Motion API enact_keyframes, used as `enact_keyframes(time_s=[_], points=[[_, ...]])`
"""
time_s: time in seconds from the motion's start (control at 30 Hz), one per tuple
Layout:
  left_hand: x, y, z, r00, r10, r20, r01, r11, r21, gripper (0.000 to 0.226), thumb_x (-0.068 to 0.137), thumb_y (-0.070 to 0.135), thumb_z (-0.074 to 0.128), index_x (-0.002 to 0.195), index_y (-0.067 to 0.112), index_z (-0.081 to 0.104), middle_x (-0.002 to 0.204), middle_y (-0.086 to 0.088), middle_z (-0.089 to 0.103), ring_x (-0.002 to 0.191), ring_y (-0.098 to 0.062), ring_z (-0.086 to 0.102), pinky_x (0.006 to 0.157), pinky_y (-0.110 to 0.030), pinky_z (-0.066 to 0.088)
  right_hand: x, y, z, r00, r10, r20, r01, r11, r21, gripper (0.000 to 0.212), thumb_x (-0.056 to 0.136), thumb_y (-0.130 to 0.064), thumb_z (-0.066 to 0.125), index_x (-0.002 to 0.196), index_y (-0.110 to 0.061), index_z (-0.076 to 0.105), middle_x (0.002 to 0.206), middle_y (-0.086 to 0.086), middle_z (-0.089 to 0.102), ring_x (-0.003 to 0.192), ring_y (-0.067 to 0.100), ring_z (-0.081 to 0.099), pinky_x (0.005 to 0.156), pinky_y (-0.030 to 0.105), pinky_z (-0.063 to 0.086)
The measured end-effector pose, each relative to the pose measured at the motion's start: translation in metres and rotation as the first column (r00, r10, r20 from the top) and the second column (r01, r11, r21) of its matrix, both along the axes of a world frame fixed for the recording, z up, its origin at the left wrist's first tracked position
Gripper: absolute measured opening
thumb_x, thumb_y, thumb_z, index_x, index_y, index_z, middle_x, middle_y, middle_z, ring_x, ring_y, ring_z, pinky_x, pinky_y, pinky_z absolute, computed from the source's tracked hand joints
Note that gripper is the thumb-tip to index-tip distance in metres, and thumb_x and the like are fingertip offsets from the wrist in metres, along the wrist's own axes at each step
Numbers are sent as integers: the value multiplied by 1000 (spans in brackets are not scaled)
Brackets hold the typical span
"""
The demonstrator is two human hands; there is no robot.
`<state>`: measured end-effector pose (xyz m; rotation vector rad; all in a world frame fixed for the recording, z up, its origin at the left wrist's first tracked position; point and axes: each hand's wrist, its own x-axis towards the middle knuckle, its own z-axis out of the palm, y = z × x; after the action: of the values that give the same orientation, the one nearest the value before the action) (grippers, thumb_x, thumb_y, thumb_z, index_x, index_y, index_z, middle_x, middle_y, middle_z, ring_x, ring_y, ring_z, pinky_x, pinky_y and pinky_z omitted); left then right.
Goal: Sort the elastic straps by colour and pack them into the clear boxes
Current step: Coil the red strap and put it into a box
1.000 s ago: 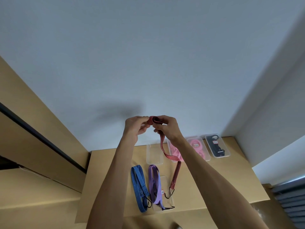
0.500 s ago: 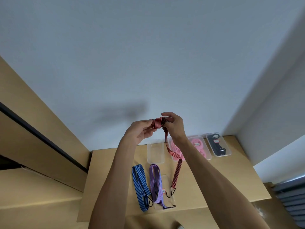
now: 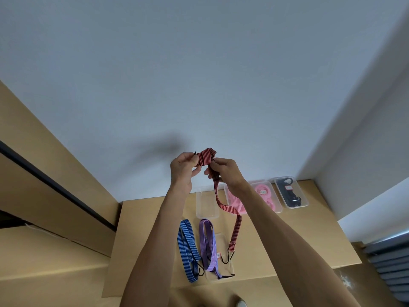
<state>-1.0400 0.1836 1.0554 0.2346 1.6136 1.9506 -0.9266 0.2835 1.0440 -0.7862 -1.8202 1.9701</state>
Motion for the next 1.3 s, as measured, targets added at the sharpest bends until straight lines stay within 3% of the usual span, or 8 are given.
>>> enact_keyframes(time_s=[0.2,0.33,0.47,0.6,0.8,0.93,1.07,1.3], points=[[-3,3,-12,925,214,-315,-257,961,-102,1,94,3,63,94,4,63,91,-5,64,88,-19,65,64,-13,52,-6,-15,5,989,-29,146,4,986,168,20,89,-18,68,100,-2,65,70,10,67,60,18,59,60,30,49],[-1,0,-24,674,-76,-735,-290,888,-358,4,95,7,61,96,7,57,99,-8,60,85,-24,59,64,-24,44,-11,-21,4,952,-25,306,-100,918,385,30,83,-20,73,82,7,59,68,9,52,61,18,49,60,29,39],[0,-7,-30,533,-208,-820,-177,921,-348,10,93,-5,58,96,5,59,102,-9,56,84,-27,61,68,-32,53,-11,-19,17,972,-134,194,144,989,-41,47,89,-54,57,86,-10,75,74,9,73,56,13,63,50,23,50],[4,-8,-28,446,-185,-876,-76,967,-243,19,82,-18,64,86,1,64,102,-9,56,87,-21,60,78,-23,55,-14,-10,16,947,-244,209,255,967,-25,54,86,-56,61,84,-4,74,72,12,73,50,19,65,45,22,48],[1,-4,-13,974,-91,-206,76,994,-79,10,93,22,60,100,17,65,98,-7,71,80,-20,72,67,-27,57,-9,-1,13,972,-235,-31,236,970,58,19,98,-19,58,96,-6,71,70,4,71,53,15,58,55,24,48],[-4,-5,-12,970,-239,53,245,948,-204,50,102,48,49,100,4,71,76,-13,73,58,-20,65,52,-26,51,-5,-6,10,989,-118,-87,126,987,100,17,96,-14,58,105,-14,72,81,0,74,64,14,62,63,22,51],[-10,-11,-14,958,-218,187,224,974,-15,26,95,26,66,99,1,72,80,-15,72,66,-17,65,62,-26,54,-5,-5,7,993,-80,-89,87,994,72,26,92,-7,60,113,-16,72,93,8,72,71,18,67,72,27,54],[0,-10,-15,999,-35,-32,36,999,28,12,82,1,73,92,7,73,83,-9,75,77,-21,72,74,-26,58,-5,-14,8,995,-96,-2,96,995,25,24,84,-5,54,95,-9,75,73,7,70,59,19,62,57,25,51]])
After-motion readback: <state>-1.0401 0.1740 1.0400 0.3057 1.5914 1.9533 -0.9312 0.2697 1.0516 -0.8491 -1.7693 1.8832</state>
